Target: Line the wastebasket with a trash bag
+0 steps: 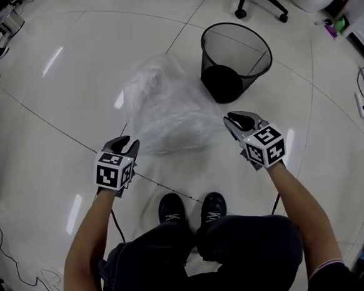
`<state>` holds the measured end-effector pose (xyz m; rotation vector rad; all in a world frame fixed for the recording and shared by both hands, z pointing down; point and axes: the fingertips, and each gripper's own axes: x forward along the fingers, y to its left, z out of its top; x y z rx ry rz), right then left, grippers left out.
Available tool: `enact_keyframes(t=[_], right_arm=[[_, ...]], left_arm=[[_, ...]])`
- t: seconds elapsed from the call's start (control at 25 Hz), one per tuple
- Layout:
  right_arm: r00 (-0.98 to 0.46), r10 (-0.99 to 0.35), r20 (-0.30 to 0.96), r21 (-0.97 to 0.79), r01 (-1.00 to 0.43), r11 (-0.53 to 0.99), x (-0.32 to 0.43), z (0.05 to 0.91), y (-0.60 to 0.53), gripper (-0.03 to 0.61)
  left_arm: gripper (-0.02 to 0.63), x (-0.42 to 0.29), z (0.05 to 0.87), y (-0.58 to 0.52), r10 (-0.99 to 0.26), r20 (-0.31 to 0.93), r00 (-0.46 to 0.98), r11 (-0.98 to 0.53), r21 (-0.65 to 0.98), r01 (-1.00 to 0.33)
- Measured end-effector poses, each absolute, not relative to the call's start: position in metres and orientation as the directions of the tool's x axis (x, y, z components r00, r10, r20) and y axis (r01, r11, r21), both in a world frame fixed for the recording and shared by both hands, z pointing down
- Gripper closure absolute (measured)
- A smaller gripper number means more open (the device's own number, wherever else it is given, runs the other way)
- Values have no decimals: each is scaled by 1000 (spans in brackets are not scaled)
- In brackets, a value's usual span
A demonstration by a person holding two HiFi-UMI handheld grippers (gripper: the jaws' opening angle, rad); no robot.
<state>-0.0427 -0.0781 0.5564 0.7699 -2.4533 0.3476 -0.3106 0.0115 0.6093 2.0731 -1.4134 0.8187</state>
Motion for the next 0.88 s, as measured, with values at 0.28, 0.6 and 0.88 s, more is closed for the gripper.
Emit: enact_keyframes(t=[0.28, 0.6, 0.88], right_arm=[[-591, -446, 672, -83, -659, 747, -19, 635, -95, 457], [-506, -355, 786, -125, -693, 710, 2, 704, -97, 410], [-485, -357, 798, -104, -695, 711, -6, 711, -96, 574]], left_arm=[[430, -336, 662, 3, -596, 764, 246, -274, 94, -957], [388, -330, 700, 6, -536, 799, 273, -227, 175, -958], [489, -322, 711, 6, -481, 830, 282, -269, 167, -948]])
